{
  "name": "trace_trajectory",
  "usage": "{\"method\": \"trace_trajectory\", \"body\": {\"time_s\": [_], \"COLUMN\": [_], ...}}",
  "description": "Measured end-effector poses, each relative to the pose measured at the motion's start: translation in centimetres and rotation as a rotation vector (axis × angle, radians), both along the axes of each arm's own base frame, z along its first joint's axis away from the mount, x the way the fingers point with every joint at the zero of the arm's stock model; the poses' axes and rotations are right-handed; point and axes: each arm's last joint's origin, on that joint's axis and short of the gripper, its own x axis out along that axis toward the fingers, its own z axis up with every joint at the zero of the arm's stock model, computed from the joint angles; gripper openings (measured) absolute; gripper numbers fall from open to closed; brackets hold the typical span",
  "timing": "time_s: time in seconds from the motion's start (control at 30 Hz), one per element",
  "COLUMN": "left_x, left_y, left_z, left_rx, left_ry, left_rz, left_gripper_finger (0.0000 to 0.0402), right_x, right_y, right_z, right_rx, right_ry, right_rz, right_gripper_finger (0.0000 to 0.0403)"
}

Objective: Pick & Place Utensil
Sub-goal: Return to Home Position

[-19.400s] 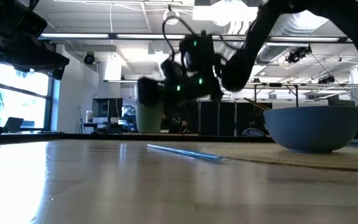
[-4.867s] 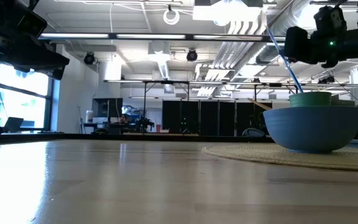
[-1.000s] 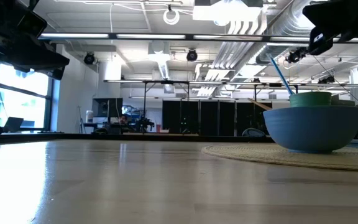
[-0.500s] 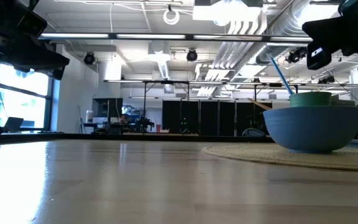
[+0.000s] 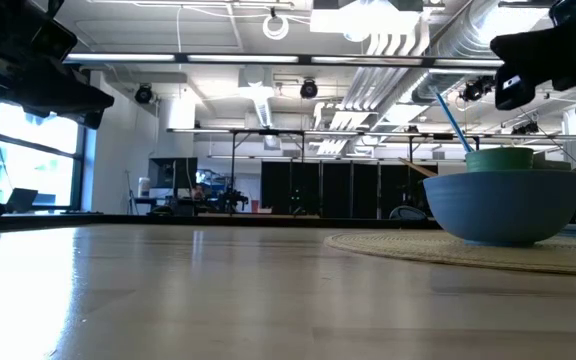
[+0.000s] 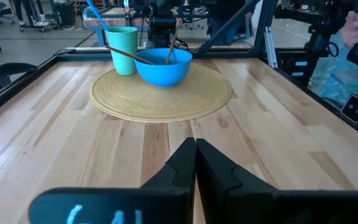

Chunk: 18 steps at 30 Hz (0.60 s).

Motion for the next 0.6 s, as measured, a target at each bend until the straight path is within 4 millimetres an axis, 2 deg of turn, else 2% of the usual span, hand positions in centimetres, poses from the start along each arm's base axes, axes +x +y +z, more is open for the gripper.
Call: {"method": "trace_trajectory", "body": {"time_s": [0.2, 0.4, 0.6], "left_x": [0.0, 0.0, 0.0], "left_y": [0.0, 0.0, 0.0], "left_z": [0.0, 0.0, 0.0], "left_rx": [0.000, 0.000, -0.001], "left_ry": [0.000, 0.000, -0.002], "left_rz": [0.000, 0.000, -0.004], "left_gripper_finger": [0.0010, 0.0010, 0.0010], "right_x": [0.1, 0.2, 0.3], "right_y": [0.0, -0.3, -0.4], "right_z": [-0.5, -1.2, -1.5], "right_rx": [0.002, 0.037, 0.043], "right_ry": [0.053, 0.131, 0.166], "right_rz": [-0.009, -0.118, -0.136], "right_gripper_finger": [0.0004, 0.0005, 0.0003]}}
